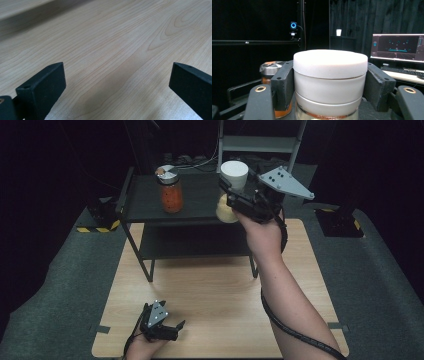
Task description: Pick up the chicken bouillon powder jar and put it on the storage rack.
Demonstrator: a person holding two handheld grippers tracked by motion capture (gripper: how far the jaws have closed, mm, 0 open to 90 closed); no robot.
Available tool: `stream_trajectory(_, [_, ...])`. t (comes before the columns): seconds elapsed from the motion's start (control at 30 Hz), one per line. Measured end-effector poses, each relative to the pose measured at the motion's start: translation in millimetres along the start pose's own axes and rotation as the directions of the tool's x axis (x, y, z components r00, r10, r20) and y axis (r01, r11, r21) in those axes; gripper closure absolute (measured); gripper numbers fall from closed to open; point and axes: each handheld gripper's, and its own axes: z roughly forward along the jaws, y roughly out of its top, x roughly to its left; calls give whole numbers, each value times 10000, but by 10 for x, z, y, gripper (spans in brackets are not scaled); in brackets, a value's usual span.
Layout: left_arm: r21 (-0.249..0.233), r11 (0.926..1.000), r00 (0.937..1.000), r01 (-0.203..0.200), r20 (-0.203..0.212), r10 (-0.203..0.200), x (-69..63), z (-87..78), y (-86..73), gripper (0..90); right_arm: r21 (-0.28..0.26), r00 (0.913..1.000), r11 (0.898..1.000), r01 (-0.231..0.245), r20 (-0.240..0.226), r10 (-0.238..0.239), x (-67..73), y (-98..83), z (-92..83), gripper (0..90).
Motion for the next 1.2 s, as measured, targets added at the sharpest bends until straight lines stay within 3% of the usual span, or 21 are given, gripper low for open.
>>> stream_trajectory(0.23, [-29,10000,10000,33,34,-33,11,-3,-6,12,-97,9999,9999,-74,142,75,-47,-46,119,335])
stream_trajectory(0.6, [-48,10000,10000,70,37,-69,16,-4,-9,12,170,9995,9998,-92,292,87,-107,-56,348,334])
stream_trajectory(1.2, [-41,10000,10000,34,61,-33,19,-4,-8,12,207,9995,9998,53,320,-59,-121,-81,426,333])
